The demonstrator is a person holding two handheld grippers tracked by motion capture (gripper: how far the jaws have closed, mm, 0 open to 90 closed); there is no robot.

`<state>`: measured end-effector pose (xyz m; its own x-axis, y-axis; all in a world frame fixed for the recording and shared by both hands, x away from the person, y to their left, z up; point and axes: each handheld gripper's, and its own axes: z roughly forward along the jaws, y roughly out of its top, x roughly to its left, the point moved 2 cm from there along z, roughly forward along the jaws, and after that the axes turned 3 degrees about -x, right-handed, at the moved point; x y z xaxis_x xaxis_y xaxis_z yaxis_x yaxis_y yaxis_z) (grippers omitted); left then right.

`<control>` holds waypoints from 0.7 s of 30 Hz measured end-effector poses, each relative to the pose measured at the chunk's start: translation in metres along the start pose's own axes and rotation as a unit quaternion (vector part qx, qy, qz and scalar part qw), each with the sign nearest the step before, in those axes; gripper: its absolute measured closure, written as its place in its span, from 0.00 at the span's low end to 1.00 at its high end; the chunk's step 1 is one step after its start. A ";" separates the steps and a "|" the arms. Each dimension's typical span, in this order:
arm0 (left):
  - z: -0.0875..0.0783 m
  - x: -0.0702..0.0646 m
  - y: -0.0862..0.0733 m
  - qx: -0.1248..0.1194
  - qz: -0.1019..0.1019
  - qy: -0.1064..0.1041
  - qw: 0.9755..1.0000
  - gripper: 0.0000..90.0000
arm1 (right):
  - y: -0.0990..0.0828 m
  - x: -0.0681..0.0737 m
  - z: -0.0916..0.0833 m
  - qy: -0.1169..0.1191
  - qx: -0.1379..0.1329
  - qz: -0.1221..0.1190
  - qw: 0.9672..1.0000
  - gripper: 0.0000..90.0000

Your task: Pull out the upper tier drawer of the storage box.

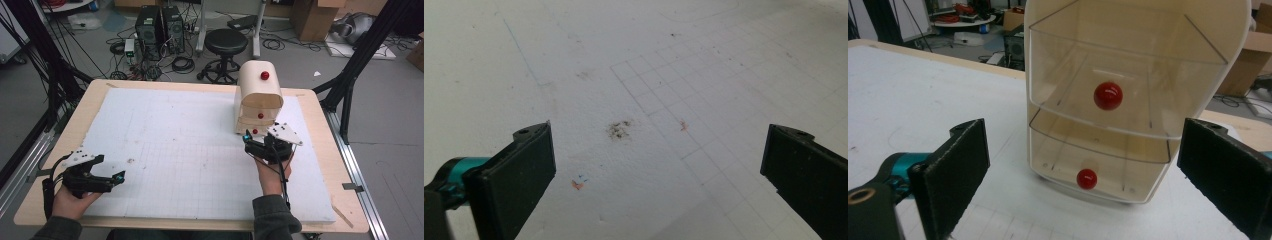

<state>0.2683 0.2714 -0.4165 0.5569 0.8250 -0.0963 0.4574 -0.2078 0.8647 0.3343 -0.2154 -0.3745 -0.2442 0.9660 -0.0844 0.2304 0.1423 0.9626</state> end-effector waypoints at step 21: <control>0.001 0.000 0.000 0.002 0.001 -0.003 1.000 0.02 | 0.005 -0.006 0.018 -0.050 -0.027 0.034 0.998 0.29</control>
<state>0.2696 0.2709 -0.4172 0.5617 0.8215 -0.0977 0.4585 -0.2108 0.8633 0.3541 -0.2163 -0.3737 -0.1332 0.9902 -0.0421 0.1912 0.0673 0.9792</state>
